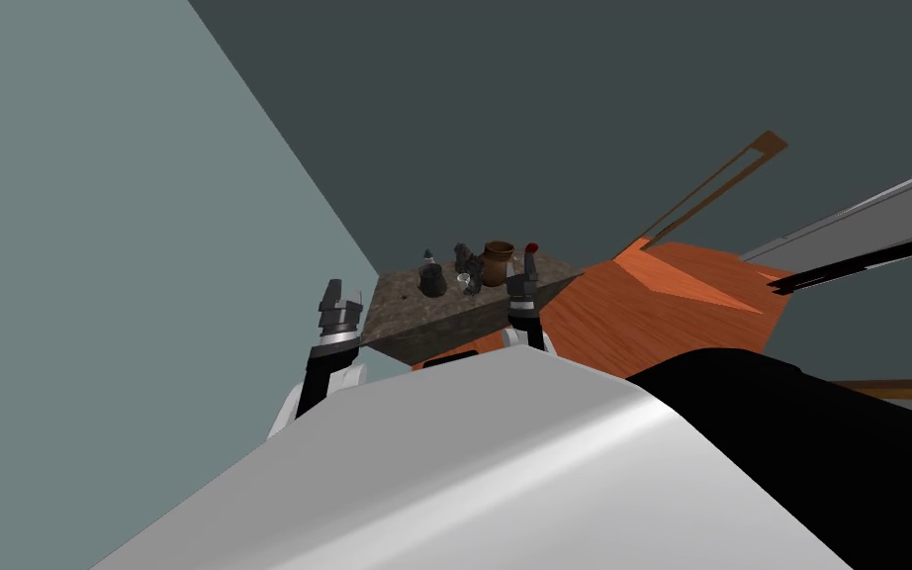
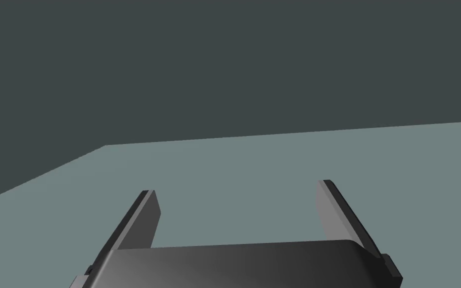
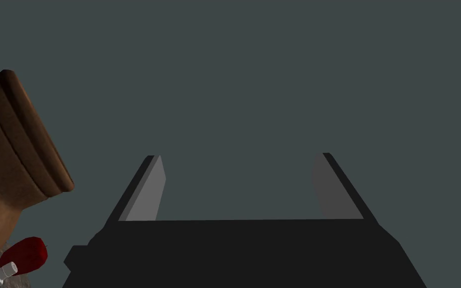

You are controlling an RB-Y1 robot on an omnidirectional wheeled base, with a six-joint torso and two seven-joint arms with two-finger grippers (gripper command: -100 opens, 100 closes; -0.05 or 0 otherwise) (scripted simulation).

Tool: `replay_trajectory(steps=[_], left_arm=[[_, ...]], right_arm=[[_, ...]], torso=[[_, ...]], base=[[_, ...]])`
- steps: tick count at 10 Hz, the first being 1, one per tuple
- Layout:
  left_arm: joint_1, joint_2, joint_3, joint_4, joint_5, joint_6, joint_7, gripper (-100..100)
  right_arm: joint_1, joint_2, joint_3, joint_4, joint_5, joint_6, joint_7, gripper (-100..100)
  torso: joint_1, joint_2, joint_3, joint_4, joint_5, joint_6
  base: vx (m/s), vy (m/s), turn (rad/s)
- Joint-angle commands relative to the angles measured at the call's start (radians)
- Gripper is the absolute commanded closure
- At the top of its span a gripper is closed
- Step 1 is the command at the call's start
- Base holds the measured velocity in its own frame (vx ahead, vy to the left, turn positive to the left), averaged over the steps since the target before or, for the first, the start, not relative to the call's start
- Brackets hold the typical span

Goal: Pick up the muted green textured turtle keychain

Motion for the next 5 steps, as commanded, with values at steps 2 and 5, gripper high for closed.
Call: replay_trajectory(steps=[2, 5], left_arm=[[-0.033, 0.058, -0.003, 0.025, -0.006, 0.072, -0.01, -100], [-0.061, 0.112, -0.009, 0.058, -0.012, 0.14, -0.018, -100]], right_arm=[[0.0, 0.0, 0.0, 0.0, 0.0, 0.0, 0.0, 0], [0.0, 0.0, 0.0, 0.0, 0.0, 0.0, 0.0, 0]], torso=[[0.001, -0.001, 0.0, 0.0, 0.0, 0.0], [0.001, 0.0, 0.0, 0.0, 0.0, 0.0]], base=[[0.003, -0.057, -0.082], [-0.002, -0.059, -0.063]])
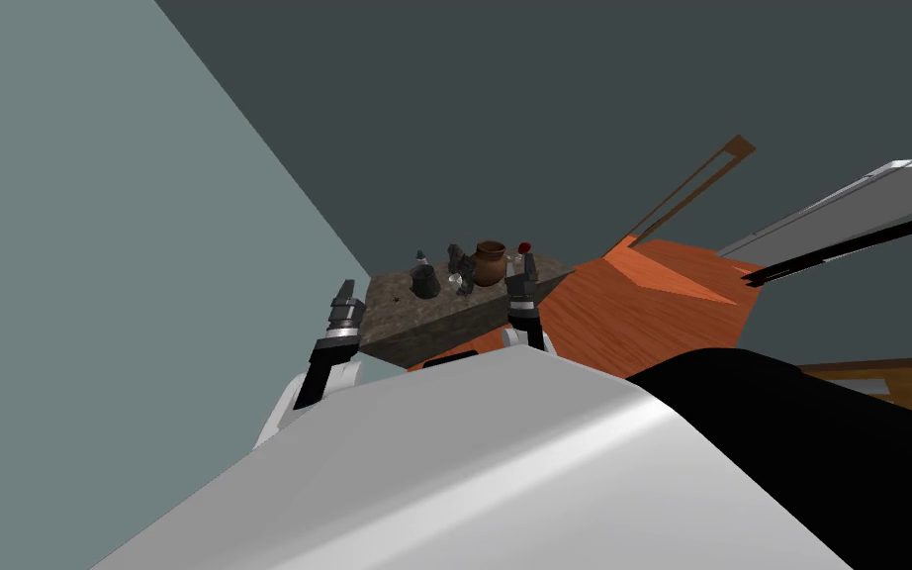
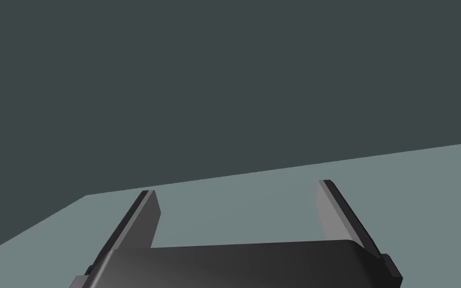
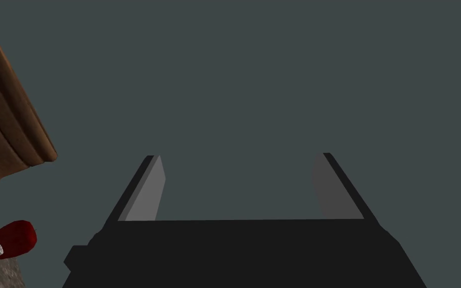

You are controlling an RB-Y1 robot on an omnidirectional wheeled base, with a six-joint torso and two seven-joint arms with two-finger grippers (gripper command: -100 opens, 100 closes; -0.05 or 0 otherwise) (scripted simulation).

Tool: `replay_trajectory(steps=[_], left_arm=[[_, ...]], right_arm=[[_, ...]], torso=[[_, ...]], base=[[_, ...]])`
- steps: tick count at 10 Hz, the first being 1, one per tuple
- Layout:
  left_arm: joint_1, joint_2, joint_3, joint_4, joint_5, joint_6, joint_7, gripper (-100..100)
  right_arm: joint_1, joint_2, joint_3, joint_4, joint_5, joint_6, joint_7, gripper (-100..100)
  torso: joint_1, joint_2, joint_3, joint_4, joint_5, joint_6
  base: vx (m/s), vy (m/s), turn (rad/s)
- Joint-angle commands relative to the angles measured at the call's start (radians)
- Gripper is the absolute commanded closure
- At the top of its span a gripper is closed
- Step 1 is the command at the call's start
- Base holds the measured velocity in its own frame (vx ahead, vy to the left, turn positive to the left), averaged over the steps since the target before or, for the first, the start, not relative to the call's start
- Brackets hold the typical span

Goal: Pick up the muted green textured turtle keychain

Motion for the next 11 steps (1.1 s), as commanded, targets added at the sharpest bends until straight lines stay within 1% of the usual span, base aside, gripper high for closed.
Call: replay_trajectory(steps=[1, 3, 4, 5, 6, 7, 8, 9, 11], left_arm=[[-0.013, 0.012, -0.005, 0.012, -0.004, 0.033, -0.005, -100], [-0.044, 0.064, -0.012, 0.052, -0.011, 0.096, -0.013, -100], [-0.044, 0.064, -0.012, 0.052, -0.011, 0.107, -0.013, -100], [-0.06, 0.088, -0.017, 0.074, -0.014, 0.144, -0.016, -100], [-0.077, 0.111, -0.021, 0.097, -0.017, 0.17, -0.02, -100], [-0.077, 0.111, -0.021, 0.097, -0.017, 0.182, -0.02, -100], [-0.093, 0.133, -0.026, 0.12, -0.021, 0.219, -0.023, -100], [-0.109, 0.154, -0.032, 0.144, -0.024, 0.244, -0.027, -100], [-0.141, 0.191, -0.042, 0.192, -0.03, 0.321, -0.033, -100]], right_arm=[[0.0, 0.0, 0.0, 0.0, 0.0, 0.0, 0.0, 0], [0.0, 0.0, 0.0, 0.0, 0.0, 0.0, 0.0, 0], [0.0, 0.0, 0.0, 0.0, 0.0, 0.0, 0.0, 0], [0.0, 0.0, 0.0, 0.0, 0.0, 0.0, 0.0, 0], [0.0, 0.0, 0.0, 0.0, 0.0, 0.0, 0.0, 0], [0.0, 0.0, 0.0, 0.0, 0.0, 0.0, 0.0, 0], [0.0, 0.0, 0.0, 0.0, 0.0, 0.0, 0.0, 0], [0.0, 0.0, 0.0, 0.0, 0.0, 0.0, 0.0, 0], [0.0, 0.0, 0.0, 0.0, 0.0, 0.0, 0.0, 0]], torso=[[0.0, 0.0, 0.0, 0.0, 0.0, 0.0], [0.001, 0.0, 0.0, 0.0, 0.0, 0.0], [0.0, 0.0, 0.0, 0.0, 0.0, 0.0], [0.001, 0.001, 0.0, 0.0, 0.0, 0.0], [0.001, 0.001, 0.0, 0.0, 0.0, 0.0], [0.0, 0.001, 0.0, 0.0, 0.0, 0.0], [0.001, 0.0, 0.0, 0.0, 0.0, -0.001], [0.001, 0.0, 0.0, 0.0, 0.0, 0.0], [0.0, 0.0, 0.0, 0.0, 0.0, 0.0]], base=[[-0.003, -0.047, -0.027], [-0.003, -0.061, -0.089], [-0.008, -0.058, -0.031], [-0.011, -0.052, -0.079], [-0.012, -0.073, -0.102], [-0.002, -0.059, -0.039], [-0.002, -0.052, -0.082], [-0.009, -0.067, -0.128], [0.007, -0.08, -0.102]])
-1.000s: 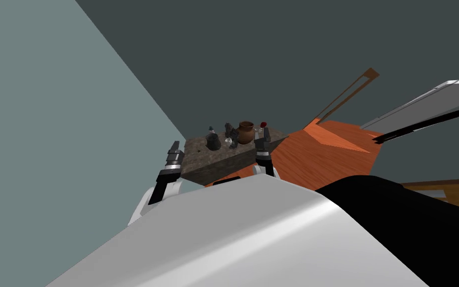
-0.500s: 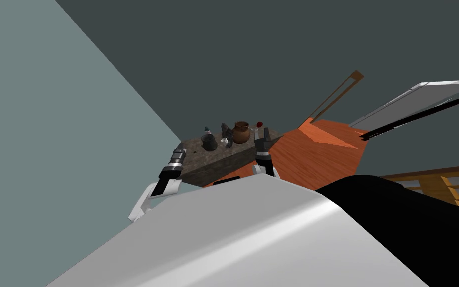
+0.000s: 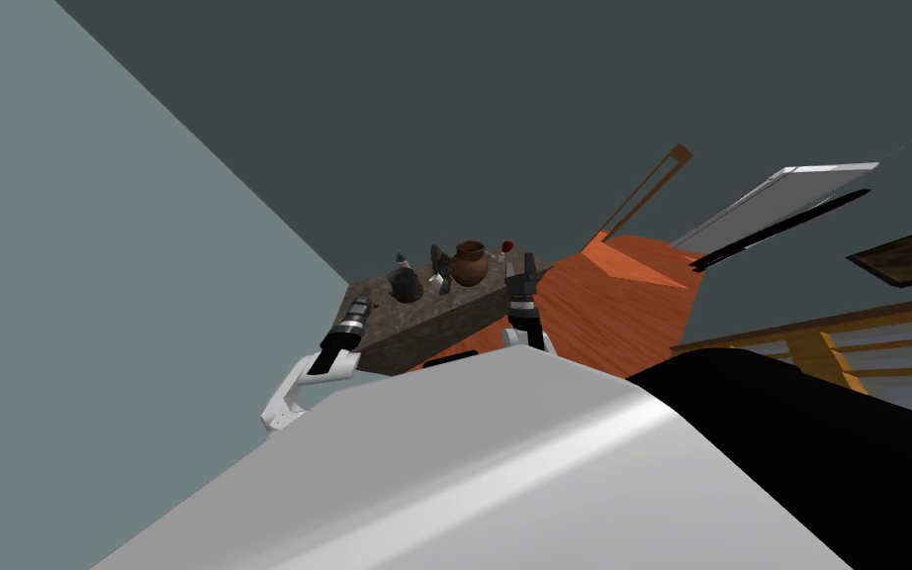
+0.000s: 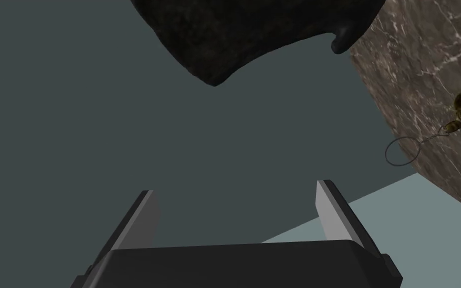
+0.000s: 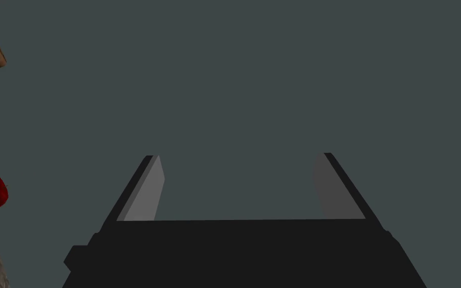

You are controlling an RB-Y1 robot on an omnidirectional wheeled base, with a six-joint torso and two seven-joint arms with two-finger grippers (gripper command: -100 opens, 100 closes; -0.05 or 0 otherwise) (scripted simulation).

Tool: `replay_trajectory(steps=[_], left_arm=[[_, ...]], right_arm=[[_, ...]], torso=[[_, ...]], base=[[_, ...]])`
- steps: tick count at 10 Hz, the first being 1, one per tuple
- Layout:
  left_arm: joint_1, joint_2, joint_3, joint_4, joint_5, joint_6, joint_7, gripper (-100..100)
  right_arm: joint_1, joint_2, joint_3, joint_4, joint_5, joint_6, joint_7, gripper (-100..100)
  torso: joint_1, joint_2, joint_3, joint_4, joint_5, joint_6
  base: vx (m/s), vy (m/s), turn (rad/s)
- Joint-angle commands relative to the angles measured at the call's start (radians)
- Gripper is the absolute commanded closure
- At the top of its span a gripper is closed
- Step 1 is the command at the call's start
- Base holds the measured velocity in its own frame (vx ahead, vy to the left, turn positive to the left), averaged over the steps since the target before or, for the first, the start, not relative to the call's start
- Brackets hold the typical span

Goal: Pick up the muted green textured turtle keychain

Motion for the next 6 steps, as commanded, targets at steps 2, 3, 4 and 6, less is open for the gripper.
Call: replay_trajectory(steps=[2, 3, 4, 6], left_arm=[[-0.022, 0.029, -0.007, 0.044, -0.004, 0.072, -0.005, -100], [-0.037, 0.044, -0.013, 0.07, -0.007, 0.095, -0.008, -100], [-0.037, 0.044, -0.013, 0.07, -0.007, 0.109, -0.008, -100], [-0.068, 0.072, -0.023, 0.12, -0.013, 0.179, -0.013, -100]], right_arm=[[0.0, 0.0, 0.0, 0.0, 0.0, 0.0, 0.0, 0], [0.0, 0.0, 0.0, 0.0, 0.0, 0.0, 0.0, 0], [0.0, 0.0, 0.0, 0.0, 0.0, 0.0, 0.0, 0], [0.0, 0.0, 0.0, 0.0, 0.0, 0.0, 0.0, 0]], torso=[[0.001, 0.0, 0.0, 0.0, 0.0, 0.0], [0.002, 0.0, 0.0, 0.0, 0.0, 0.0], [0.002, 0.0, 0.0, 0.0, 0.0, 0.0], [0.003, 0.0, 0.0, 0.0, 0.001, 0.0]], base=[[0.003, -0.054, -0.056], [0.008, -0.05, -0.107], [0.011, -0.036, -0.045], [0.009, -0.045, -0.093]])
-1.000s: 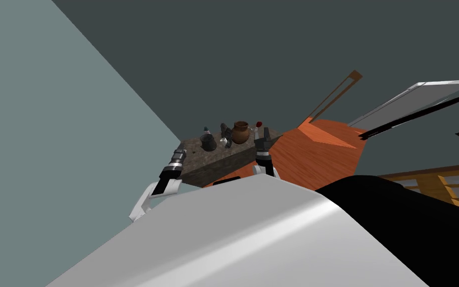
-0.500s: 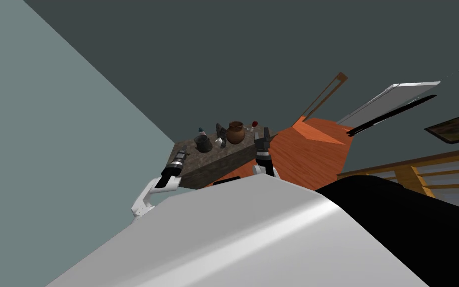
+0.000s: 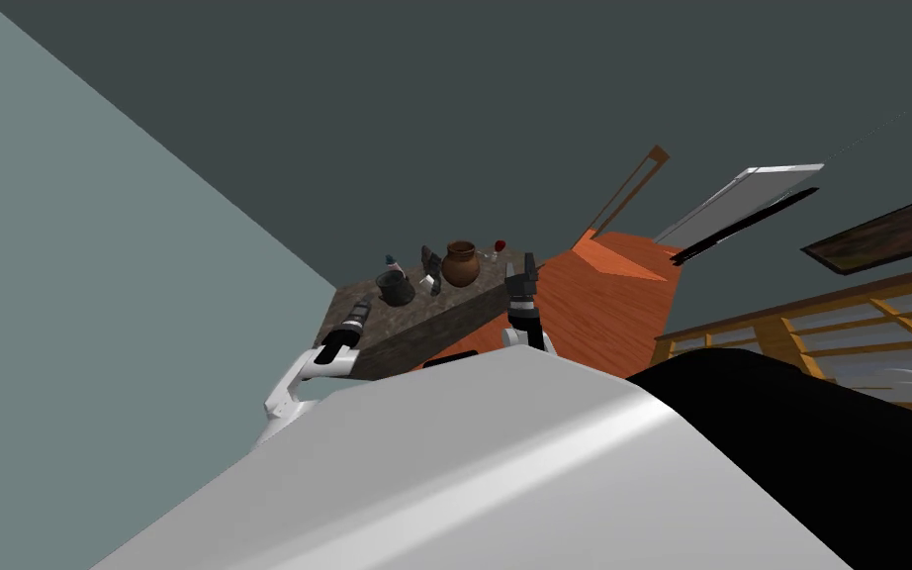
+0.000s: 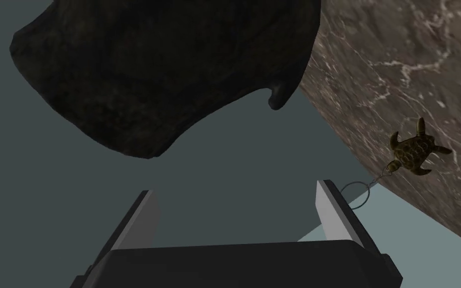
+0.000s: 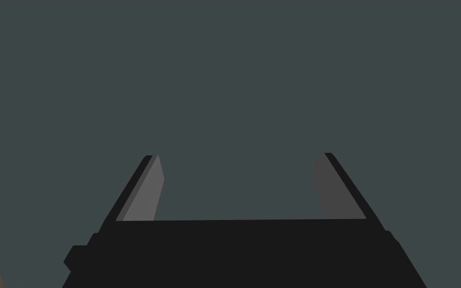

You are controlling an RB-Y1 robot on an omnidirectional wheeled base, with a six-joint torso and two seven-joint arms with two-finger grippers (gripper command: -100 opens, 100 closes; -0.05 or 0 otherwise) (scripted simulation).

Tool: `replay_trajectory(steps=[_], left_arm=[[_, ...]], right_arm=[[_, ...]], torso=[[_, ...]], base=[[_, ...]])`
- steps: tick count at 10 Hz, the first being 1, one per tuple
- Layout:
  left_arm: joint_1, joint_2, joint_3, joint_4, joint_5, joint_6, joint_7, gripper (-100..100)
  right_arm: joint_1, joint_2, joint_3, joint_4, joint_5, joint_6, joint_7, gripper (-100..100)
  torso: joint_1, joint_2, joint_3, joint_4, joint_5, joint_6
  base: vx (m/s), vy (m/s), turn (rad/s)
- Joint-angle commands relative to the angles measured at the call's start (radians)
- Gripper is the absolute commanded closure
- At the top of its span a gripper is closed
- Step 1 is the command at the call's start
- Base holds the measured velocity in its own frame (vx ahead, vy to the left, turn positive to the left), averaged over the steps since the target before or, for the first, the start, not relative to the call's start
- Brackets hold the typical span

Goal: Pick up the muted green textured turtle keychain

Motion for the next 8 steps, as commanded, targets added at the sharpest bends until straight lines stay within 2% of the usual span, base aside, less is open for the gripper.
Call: replay_trajectory(steps=[1, 4, 5, 8], left_arm=[[-0.024, 0.02, -0.008, 0.046, -0.005, 0.05, -0.004, -100], [-0.068, 0.059, -0.023, 0.122, -0.013, 0.141, -0.008, -100], [-0.068, 0.059, -0.023, 0.124, -0.013, 0.147, -0.008, -100], [-0.106, 0.102, -0.037, 0.198, -0.021, 0.223, -0.01, -100]], right_arm=[[0.0, 0.0, 0.0, 0.0, 0.0, 0.0, 0.0, 0], [0.0, 0.0, 0.0, 0.0, 0.0, 0.0, 0.0, 0], [0.0, 0.0, 0.0, 0.0, 0.0, 0.0, 0.0, 0], [0.0, 0.0, 0.0, 0.0, 0.0, 0.0, 0.0, 0]], torso=[[0.0, 0.0, 0.0, 0.0, 0.0, 0.0], [0.0, 0.0, 0.0, 0.0, 0.0, 0.0], [0.001, 0.0, 0.0, 0.0, 0.0, 0.0], [0.002, 0.0, 0.0, 0.0, 0.0, 0.0]], base=[[0.011, -0.049, -0.103], [0.009, -0.042, -0.087], [0.01, -0.017, -0.036], [0.012, -0.012, -0.07]])
